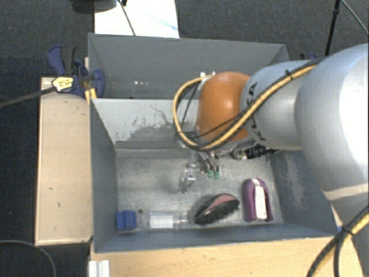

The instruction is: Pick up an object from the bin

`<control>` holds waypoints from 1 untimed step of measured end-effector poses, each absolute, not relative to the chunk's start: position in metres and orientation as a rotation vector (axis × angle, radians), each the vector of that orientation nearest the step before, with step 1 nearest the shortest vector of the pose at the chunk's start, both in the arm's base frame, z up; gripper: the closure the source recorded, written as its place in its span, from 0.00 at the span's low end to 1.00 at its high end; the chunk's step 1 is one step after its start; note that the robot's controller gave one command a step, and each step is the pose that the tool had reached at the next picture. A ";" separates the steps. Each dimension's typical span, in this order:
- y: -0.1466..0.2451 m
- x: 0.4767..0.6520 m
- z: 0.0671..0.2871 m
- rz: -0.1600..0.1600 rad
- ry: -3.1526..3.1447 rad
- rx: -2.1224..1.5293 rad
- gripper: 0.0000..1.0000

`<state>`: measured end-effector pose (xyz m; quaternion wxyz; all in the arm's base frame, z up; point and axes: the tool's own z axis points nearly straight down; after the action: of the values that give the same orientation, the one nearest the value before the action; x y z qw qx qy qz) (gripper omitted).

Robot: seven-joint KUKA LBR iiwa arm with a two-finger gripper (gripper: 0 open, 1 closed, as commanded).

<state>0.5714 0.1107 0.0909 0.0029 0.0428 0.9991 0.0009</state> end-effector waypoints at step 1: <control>0.063 0.486 0.131 -0.001 3.128 -0.287 0.00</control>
Offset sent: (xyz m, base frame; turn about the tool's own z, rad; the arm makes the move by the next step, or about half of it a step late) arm -0.0862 -0.0464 0.0397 -0.2708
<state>0.4855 0.0635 0.1311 0.0005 -0.0913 0.9958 -0.0004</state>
